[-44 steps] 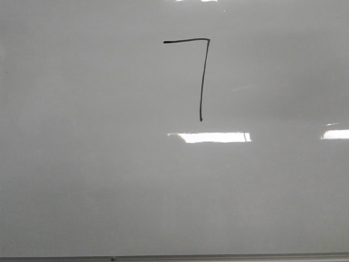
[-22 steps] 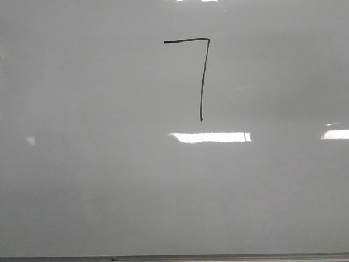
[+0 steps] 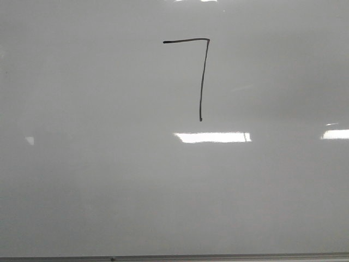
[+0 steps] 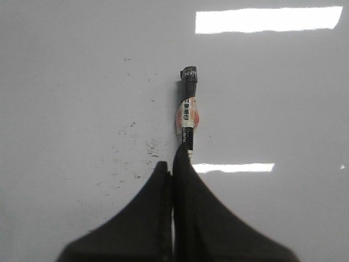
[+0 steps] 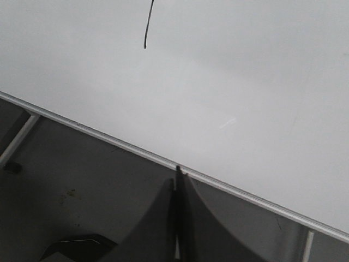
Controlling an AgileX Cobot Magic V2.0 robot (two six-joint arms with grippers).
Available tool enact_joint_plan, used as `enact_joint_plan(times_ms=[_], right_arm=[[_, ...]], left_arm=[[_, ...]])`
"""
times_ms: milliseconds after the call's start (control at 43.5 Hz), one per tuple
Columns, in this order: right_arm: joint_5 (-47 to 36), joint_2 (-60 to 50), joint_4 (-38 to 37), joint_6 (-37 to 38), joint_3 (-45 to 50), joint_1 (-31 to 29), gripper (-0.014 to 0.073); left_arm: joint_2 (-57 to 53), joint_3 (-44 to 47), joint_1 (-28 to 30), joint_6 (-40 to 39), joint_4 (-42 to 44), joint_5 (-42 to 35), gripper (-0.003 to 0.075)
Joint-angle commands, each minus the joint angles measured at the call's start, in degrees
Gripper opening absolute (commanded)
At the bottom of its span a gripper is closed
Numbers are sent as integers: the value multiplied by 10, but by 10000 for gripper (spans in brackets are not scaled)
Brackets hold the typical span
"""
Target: Write number 7 on whiteboard
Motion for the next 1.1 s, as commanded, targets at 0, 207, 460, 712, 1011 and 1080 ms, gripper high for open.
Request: enact_joint_plan(times_ms=[0, 207, 460, 712, 1011, 1080], right_arm=[[-36, 1, 3, -1, -14, -3, -68], [-36, 1, 3, -1, -14, -3, -68], [-36, 1, 3, -1, -14, -3, -68], [-36, 1, 3, -1, -14, -3, -68], [-36, 1, 3, -1, -14, -3, -68], [-36, 1, 3, -1, -14, -3, -68]], left_arm=[[-7, 7, 6, -5, -5, -48, -21], [-7, 7, 20, -5, -5, -48, -20], [-7, 7, 27, -5, -5, -48, -21], [-7, 7, 27, -5, -5, -48, -20], [-7, 7, 27, -5, -5, -48, -21], [-7, 7, 27, -5, -5, -48, -20]])
